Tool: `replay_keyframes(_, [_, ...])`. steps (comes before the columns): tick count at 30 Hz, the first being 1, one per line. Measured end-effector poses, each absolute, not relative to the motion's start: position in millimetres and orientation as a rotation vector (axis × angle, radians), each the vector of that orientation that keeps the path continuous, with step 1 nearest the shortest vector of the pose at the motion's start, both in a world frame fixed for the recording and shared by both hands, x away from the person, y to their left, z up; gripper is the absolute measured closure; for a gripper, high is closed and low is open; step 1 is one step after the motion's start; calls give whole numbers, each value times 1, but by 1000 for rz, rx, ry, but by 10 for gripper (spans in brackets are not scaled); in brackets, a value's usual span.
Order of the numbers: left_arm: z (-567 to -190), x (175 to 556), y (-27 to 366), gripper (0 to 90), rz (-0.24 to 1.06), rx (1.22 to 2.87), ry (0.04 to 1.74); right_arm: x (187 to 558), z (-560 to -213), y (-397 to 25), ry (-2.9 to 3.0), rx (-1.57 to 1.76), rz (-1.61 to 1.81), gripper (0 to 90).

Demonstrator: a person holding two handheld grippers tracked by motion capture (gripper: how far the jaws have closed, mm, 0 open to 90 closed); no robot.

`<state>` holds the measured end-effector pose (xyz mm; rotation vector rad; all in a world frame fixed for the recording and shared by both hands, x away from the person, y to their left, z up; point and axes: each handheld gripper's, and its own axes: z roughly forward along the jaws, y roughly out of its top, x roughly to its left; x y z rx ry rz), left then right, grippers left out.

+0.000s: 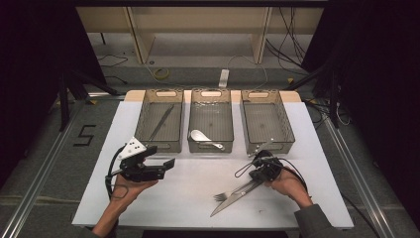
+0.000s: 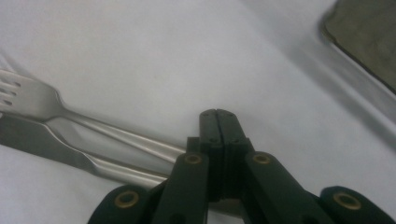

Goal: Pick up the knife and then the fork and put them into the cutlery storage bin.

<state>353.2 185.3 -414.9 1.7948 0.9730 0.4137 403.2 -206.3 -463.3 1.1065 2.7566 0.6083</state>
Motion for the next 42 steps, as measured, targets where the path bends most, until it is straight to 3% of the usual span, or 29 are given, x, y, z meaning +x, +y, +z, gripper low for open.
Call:
replay_keyframes(24, [-415,353,184,171,415,1795,971,362,-459,-228,2770,1090,514,900])
replay_keyframes(29, [-415,354,184,170,416,1796,971,355,-448,-227,2793,1003,583,749])
replay_keyframes(33, [-415,353,184,171,415,1797,971,345,-437,-221,2845,903,600,561])
replay_keyframes(38, [-415,353,184,171,418,1798,970,336,-436,-216,2890,824,599,446])
replay_keyframes(42, [-415,353,184,171,418,1797,970,332,-439,-212,2912,781,559,419])
